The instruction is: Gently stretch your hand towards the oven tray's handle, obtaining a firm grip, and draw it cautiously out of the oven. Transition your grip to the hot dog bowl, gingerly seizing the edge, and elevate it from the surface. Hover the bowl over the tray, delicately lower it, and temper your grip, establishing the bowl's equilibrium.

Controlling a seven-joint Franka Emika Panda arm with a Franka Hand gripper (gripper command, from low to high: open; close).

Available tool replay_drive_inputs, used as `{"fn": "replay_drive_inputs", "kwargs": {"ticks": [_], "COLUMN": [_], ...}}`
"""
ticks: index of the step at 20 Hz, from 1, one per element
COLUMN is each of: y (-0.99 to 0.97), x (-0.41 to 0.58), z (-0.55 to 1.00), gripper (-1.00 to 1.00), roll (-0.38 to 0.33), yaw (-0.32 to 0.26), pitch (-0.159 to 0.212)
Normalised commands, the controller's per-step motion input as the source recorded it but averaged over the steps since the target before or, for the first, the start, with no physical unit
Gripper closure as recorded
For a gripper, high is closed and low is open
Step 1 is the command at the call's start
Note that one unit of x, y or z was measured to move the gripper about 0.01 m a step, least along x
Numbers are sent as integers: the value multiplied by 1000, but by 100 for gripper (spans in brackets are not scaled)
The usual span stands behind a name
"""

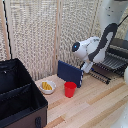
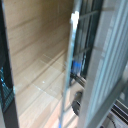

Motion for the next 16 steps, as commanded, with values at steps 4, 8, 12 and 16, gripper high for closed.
{"fn": "replay_drive_inputs", "kwargs": {"ticks": [4, 8, 12, 16], "y": [195, 184, 219, 226], "x": [275, 146, 99, 89], "z": [632, 651, 614, 576], "gripper": [-100, -100, -100, -100], "roll": [-71, -32, 3, 24], "yaw": [-251, -268, -253, -251], "pitch": [-51, -61, -67, -65]}}
